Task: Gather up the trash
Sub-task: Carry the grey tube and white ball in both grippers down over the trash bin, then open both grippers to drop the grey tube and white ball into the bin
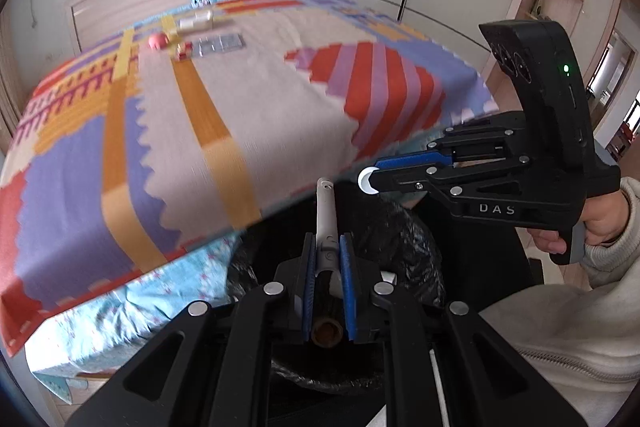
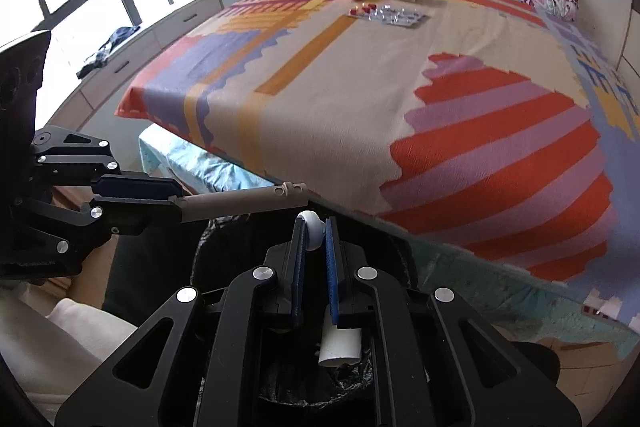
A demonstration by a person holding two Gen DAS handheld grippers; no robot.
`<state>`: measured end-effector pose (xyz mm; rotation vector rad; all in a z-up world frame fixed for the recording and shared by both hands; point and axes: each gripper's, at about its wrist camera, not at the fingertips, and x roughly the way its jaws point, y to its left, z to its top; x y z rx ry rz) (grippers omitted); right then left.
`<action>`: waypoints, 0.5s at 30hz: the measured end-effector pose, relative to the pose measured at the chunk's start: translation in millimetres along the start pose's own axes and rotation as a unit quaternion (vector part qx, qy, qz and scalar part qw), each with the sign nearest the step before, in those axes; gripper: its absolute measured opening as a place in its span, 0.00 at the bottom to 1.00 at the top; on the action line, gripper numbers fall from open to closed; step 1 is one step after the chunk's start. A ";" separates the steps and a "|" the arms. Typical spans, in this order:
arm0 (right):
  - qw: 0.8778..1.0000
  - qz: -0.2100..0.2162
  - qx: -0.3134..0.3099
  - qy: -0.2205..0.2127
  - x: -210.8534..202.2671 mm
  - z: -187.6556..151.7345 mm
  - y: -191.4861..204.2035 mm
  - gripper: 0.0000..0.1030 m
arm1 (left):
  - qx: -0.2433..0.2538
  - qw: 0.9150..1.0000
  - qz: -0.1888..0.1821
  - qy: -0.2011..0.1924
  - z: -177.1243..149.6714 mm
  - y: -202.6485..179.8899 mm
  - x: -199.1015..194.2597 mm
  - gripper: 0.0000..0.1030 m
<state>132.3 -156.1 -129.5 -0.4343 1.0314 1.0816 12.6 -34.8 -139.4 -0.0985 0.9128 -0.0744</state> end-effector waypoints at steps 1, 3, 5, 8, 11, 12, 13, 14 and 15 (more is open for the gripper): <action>1.000 0.001 0.003 0.007 4.0 -3.0 -1.2 0.10 | -0.001 1.000 -0.001 0.010 -3.3 0.4 7.0 0.11; 1.000 0.002 0.008 0.021 12.8 -9.7 -3.5 0.10 | -0.005 1.000 -0.008 0.024 -9.1 1.3 17.7 0.11; 0.999 0.001 0.010 0.035 21.8 -16.2 -5.1 0.10 | -0.010 0.999 -0.006 0.042 -15.8 3.4 30.6 0.11; 0.998 -0.001 0.013 0.055 34.6 -22.3 -7.7 0.10 | -0.009 0.998 0.012 0.066 -24.3 4.5 48.7 0.11; 0.997 -0.005 0.021 0.078 49.5 -28.9 -10.7 0.10 | -0.012 0.996 0.012 0.083 -31.6 6.3 63.0 0.11; 0.996 -0.002 0.025 0.084 53.6 -29.7 -12.0 0.10 | -0.013 0.996 0.008 0.091 -33.7 6.8 67.9 0.11; 0.996 0.001 0.029 0.088 56.4 -31.5 -13.2 0.10 | -0.013 0.995 0.009 0.095 -35.3 7.1 72.2 0.11; 0.995 0.004 0.030 0.092 59.8 -32.8 -13.8 0.10 | -0.014 0.995 0.010 0.099 -36.2 7.6 76.6 0.11; 0.995 0.002 0.031 0.097 63.8 -34.5 -14.5 0.10 | -0.015 0.995 0.008 0.103 -37.4 8.2 80.7 0.11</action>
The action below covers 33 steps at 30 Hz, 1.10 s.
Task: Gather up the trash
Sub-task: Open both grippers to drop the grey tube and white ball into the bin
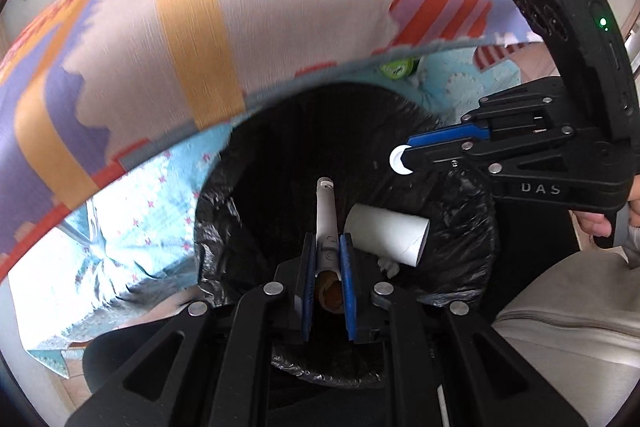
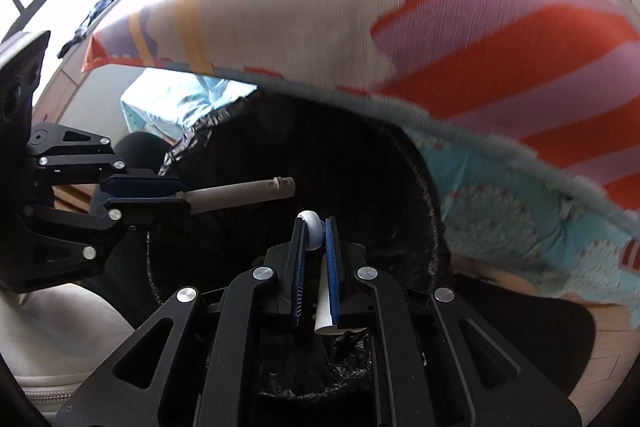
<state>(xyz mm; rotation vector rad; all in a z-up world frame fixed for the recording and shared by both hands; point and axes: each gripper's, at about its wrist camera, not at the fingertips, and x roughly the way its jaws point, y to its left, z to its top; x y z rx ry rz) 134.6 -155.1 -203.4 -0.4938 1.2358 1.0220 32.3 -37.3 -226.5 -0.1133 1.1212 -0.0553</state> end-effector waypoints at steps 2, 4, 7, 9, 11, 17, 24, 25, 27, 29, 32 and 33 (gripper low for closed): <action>1.000 0.000 0.003 0.008 5.9 -2.0 -1.2 0.10 | -0.002 1.000 0.001 0.009 -2.0 0.6 8.3 0.11; 1.000 0.001 0.005 0.015 10.0 -3.8 -0.4 0.10 | -0.001 1.000 0.003 0.016 -3.4 -0.5 15.7 0.11; 1.000 -0.001 0.000 0.023 12.9 -5.4 0.5 0.10 | 0.002 1.000 0.005 0.022 -5.8 -2.5 23.7 0.11; 1.000 -0.004 -0.004 0.031 17.8 -7.8 2.8 0.10 | 0.000 1.000 0.005 0.025 -7.4 -2.7 28.8 0.11; 0.999 -0.010 -0.010 0.039 24.1 -8.6 5.0 0.10 | -0.001 1.000 0.007 0.031 -9.4 -1.2 33.2 0.11; 0.998 -0.023 -0.029 0.057 37.4 -10.6 14.0 0.10 | -0.009 0.999 0.000 0.051 -8.9 0.1 47.0 0.11; 0.997 -0.030 -0.028 0.070 45.9 -10.9 17.8 0.10 | -0.020 0.998 0.003 0.068 -5.8 0.8 58.5 0.12; 0.997 -0.029 -0.026 0.068 45.8 -11.5 16.5 0.10 | -0.025 0.997 -0.001 0.069 -4.8 1.5 58.6 0.12; 0.997 -0.025 -0.020 0.066 46.1 -11.0 15.8 0.11 | -0.033 0.997 -0.006 0.069 -3.0 3.1 58.1 0.14; 0.997 -0.023 -0.014 0.066 48.9 -13.8 6.8 0.12 | -0.033 0.997 -0.004 0.071 -1.8 2.9 57.9 0.16; 0.998 -0.017 -0.007 0.063 47.4 -15.3 4.7 0.19 | -0.033 0.997 -0.002 0.067 -2.8 1.6 55.7 0.39; 0.998 -0.018 -0.007 0.060 46.0 -14.9 4.8 0.20 | -0.033 0.998 0.000 0.062 -2.3 1.1 52.4 0.54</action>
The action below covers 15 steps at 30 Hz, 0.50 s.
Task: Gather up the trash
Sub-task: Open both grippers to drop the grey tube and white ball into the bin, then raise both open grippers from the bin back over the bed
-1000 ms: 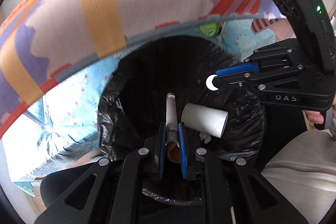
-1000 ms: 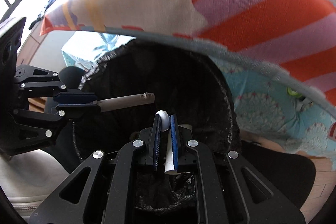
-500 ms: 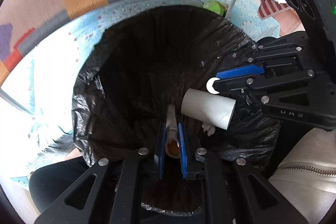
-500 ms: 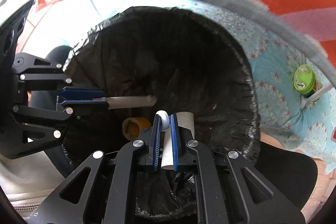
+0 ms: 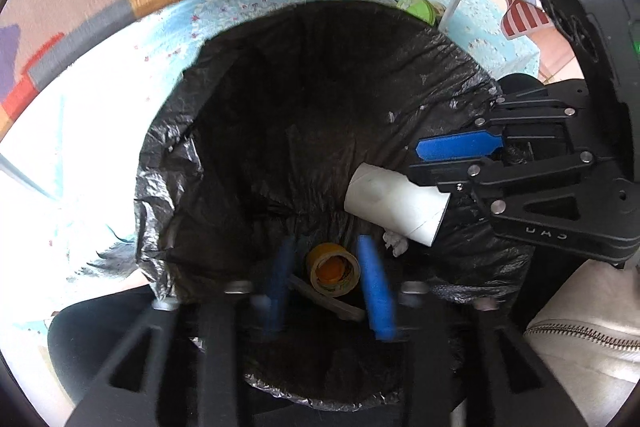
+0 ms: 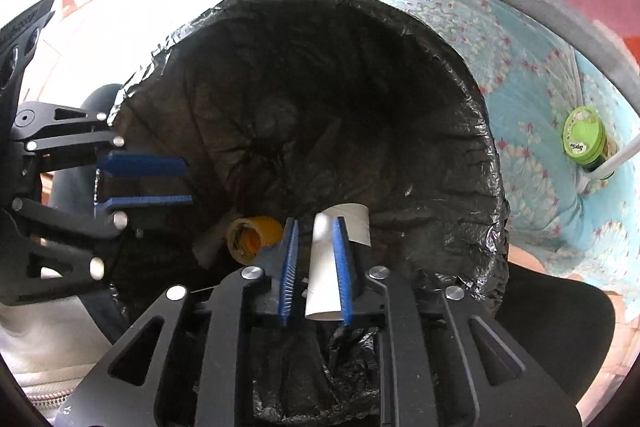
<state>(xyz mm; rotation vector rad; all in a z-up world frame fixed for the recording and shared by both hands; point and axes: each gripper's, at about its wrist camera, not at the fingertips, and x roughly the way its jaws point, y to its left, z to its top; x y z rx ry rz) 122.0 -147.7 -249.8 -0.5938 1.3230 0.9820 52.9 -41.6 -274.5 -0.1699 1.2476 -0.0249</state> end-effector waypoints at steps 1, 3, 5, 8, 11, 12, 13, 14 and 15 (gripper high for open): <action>1.000 -0.001 0.000 -0.003 -1.4 -0.2 -0.1 0.22 | 0.000 1.000 0.001 -0.009 0.4 -0.4 -4.3 0.57; 1.000 -0.003 0.000 -0.006 -3.2 -0.1 -0.5 0.23 | -0.002 1.000 -0.007 -0.016 1.0 0.4 -9.8 0.57; 1.000 -0.004 0.000 -0.009 -5.5 -0.6 0.3 0.25 | -0.005 1.000 -0.006 -0.021 0.9 1.0 -14.5 0.57; 1.000 -0.005 0.000 -0.019 -11.3 -0.8 0.3 0.29 | -0.002 1.000 -0.006 -0.031 1.4 -0.9 -23.5 0.57; 1.000 -0.006 0.002 -0.030 -19.3 -0.3 -0.4 0.29 | 0.000 0.999 -0.005 -0.048 2.9 -1.3 -37.1 0.57; 0.999 -0.007 0.003 -0.034 -22.2 -0.1 -0.7 0.29 | 0.001 0.999 -0.005 -0.053 2.3 -1.1 -41.1 0.57; 0.999 -0.008 0.004 -0.037 -24.7 0.2 -1.0 0.30 | 0.002 0.998 -0.004 -0.059 3.7 -0.8 -46.7 0.57; 0.999 -0.008 0.005 -0.042 -28.7 0.0 -1.5 0.30 | 0.003 0.998 -0.003 -0.065 4.3 -0.5 -51.6 0.57; 0.999 -0.008 0.006 -0.046 -31.5 0.2 -1.6 0.30 | 0.003 0.997 -0.002 -0.071 4.2 -0.1 -56.3 0.57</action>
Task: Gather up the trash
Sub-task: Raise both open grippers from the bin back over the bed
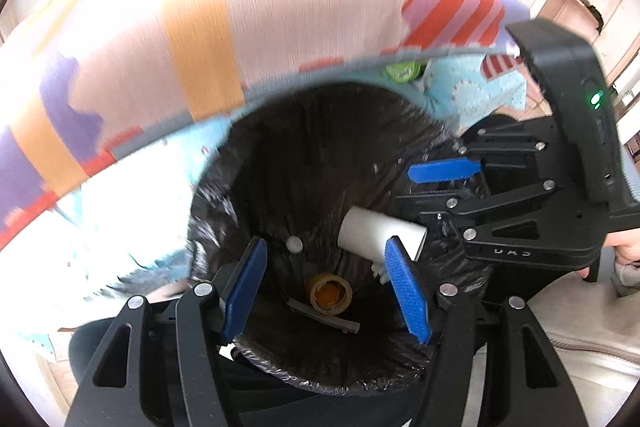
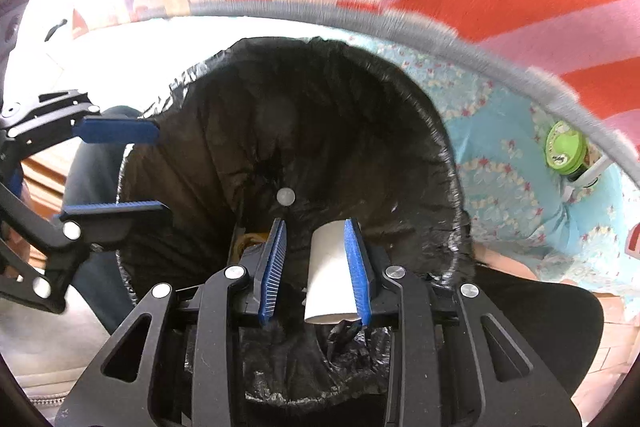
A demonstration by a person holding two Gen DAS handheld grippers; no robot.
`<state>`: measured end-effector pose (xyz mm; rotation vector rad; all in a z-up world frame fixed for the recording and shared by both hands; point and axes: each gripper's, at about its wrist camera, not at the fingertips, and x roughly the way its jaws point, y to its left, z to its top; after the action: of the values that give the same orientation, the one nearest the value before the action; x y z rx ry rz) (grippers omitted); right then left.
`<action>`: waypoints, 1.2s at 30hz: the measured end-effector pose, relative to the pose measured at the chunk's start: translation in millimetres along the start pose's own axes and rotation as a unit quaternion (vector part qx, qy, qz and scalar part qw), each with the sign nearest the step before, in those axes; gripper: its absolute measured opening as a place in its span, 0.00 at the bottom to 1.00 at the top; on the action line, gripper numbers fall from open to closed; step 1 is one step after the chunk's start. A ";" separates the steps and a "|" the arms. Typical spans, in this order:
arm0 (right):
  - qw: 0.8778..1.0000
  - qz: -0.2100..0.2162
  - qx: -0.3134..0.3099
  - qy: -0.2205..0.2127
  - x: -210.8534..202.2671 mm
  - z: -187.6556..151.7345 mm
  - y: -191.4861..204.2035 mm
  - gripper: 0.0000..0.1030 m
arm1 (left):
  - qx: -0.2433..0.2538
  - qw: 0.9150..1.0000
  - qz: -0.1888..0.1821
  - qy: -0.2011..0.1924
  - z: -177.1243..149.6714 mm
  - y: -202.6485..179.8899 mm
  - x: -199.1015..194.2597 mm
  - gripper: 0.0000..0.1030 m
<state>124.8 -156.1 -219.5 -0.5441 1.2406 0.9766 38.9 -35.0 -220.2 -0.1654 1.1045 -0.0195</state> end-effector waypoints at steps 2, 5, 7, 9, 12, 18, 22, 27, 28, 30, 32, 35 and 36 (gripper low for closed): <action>1.000 0.001 -0.001 -0.009 -6.8 1.5 0.6 0.30 | -0.005 1.000 -0.008 -0.014 3.1 2.3 -11.3 0.57; 1.000 0.002 -0.004 -0.024 -19.0 4.1 3.7 0.30 | -0.014 0.999 -0.029 -0.035 8.3 5.6 -28.6 0.57; 0.999 0.002 -0.008 -0.037 -28.7 6.3 6.5 0.30 | -0.004 0.999 -0.023 -0.049 13.3 3.5 -41.6 0.57; 0.999 0.002 -0.012 -0.050 -38.6 9.2 9.6 0.30 | 0.003 0.998 -0.021 -0.063 17.8 2.3 -53.5 0.57; 0.997 0.000 -0.020 -0.071 -54.3 17.2 14.5 0.30 | 0.010 0.997 -0.014 -0.081 25.6 2.3 -68.0 0.57; 0.992 -0.001 -0.036 -0.119 -89.3 36.5 22.7 0.30 | 0.019 0.993 0.005 -0.119 45.2 8.5 -94.6 0.57; 0.988 -0.002 -0.043 -0.146 -107.2 50.5 24.4 0.30 | 0.023 0.990 0.021 -0.139 58.5 18.4 -102.8 0.57; 0.984 -0.007 -0.048 -0.170 -122.1 67.2 24.9 0.30 | 0.018 0.986 0.036 -0.160 76.3 31.4 -118.7 0.57; 0.984 -0.008 -0.048 -0.174 -123.7 71.1 24.0 0.30 | 0.015 0.986 0.037 -0.163 79.5 34.0 -120.1 0.57; 0.982 -0.009 -0.046 -0.182 -125.4 79.3 20.5 0.30 | 0.011 0.985 0.039 -0.168 85.4 39.6 -123.4 0.57; 0.981 -0.011 -0.045 -0.188 -126.3 87.5 16.0 0.30 | 0.009 0.984 0.044 -0.174 92.1 45.6 -124.7 0.57; 0.980 -0.016 -0.041 -0.196 -127.5 100.7 7.4 0.31 | 0.008 0.982 0.053 -0.179 101.9 53.5 -125.8 0.57; 0.979 -0.017 -0.039 -0.199 -128.4 105.4 4.4 0.31 | 0.007 0.982 0.055 -0.180 105.6 56.3 -125.5 0.57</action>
<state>174.7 -110.0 -67.9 -0.4030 0.8361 1.0487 72.6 46.0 -70.5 -0.0899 0.7501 0.0979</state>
